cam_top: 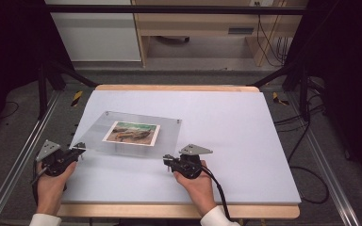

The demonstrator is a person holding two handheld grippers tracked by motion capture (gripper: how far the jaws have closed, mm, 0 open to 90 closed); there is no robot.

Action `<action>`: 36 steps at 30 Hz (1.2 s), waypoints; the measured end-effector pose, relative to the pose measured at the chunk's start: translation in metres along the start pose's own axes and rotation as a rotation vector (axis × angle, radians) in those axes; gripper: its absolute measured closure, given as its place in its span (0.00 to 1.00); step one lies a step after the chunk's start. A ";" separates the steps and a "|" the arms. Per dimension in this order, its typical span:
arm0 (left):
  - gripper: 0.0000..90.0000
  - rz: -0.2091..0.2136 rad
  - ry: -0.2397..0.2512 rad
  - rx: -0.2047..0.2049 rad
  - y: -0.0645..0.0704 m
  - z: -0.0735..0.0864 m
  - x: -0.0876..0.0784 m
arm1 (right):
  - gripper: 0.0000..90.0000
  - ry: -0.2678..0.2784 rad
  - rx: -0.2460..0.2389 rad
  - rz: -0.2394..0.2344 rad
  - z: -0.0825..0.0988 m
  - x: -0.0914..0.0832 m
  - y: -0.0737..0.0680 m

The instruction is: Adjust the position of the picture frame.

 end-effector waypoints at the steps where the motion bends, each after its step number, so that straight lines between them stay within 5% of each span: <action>1: 0.92 0.002 0.007 -0.019 0.000 -0.001 -0.001 | 0.94 0.007 -0.005 0.004 0.000 0.000 0.000; 11: 0.92 -0.012 0.001 -0.041 0.004 -0.004 -0.002 | 0.86 0.058 -0.026 0.053 -0.002 0.003 -0.001; 24: 0.93 -0.005 -0.027 -0.016 0.009 -0.006 0.000 | 0.94 0.084 -0.011 0.074 -0.005 0.005 0.005; 28: 0.92 0.022 -0.007 -0.043 0.006 -0.006 0.002 | 0.94 0.062 -0.032 0.069 -0.005 0.004 0.005; 30: 0.93 0.016 -0.002 -0.006 0.008 -0.010 0.002 | 0.94 0.066 -0.036 0.070 -0.008 0.003 0.005; 36: 0.94 0.026 0.019 0.013 0.025 -0.020 0.000 | 0.93 0.085 -0.060 0.101 -0.021 -0.008 0.013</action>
Point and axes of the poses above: each handheld gripper's, and its own axes: x roughly forward along the jaws, z roughly out of its underside, y roughly to its right, the point moved 6 cm from there along x, roughly forward along the jaws, and after that the axes turned 14 degrees about z, right-handed, at the moved point
